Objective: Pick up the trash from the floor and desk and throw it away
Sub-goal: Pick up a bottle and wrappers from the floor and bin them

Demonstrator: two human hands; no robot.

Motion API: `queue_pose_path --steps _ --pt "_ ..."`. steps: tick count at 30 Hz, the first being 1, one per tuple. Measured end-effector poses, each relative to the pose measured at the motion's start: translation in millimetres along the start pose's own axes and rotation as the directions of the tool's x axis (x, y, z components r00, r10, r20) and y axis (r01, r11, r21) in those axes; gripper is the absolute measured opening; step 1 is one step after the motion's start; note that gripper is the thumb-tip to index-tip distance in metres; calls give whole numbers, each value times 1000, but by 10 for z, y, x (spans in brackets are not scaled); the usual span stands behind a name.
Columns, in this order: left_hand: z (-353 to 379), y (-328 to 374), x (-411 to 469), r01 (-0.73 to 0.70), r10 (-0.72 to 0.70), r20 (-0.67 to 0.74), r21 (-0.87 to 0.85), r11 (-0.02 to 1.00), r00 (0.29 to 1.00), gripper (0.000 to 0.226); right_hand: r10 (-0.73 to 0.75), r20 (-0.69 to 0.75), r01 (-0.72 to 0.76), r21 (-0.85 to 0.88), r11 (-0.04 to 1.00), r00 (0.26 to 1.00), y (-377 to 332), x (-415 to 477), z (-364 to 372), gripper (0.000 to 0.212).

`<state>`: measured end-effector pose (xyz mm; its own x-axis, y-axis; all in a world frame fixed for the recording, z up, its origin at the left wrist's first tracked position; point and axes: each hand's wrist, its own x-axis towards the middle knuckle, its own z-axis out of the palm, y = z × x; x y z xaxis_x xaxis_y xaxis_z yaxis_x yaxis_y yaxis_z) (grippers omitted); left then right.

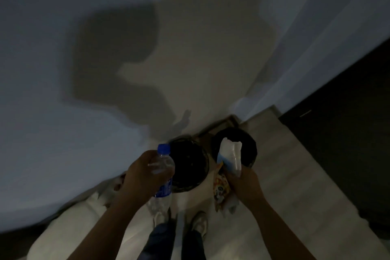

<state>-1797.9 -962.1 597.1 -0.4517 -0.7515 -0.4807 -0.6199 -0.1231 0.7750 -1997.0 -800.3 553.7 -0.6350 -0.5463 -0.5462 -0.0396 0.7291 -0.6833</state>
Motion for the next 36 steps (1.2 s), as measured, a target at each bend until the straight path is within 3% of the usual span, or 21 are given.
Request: queue_pose_path --steps 12,20,33,36 --pt "649 -1464 1344 125 -135 102 103 987 986 39 179 93 -175 -50 983 979 1089 1418 1252 26" --pt "894 -2343 1838 113 -138 166 152 982 976 39 123 100 -104 -180 978 987 1675 2159 1864 30" --pt "1079 -2870 2159 117 -150 156 199 973 976 46 141 214 -113 -138 984 967 1957 2826 2488 44" --pt "1095 -2856 2207 102 -138 164 213 972 977 40 169 275 -129 -158 979 947 1967 2867 2507 67"
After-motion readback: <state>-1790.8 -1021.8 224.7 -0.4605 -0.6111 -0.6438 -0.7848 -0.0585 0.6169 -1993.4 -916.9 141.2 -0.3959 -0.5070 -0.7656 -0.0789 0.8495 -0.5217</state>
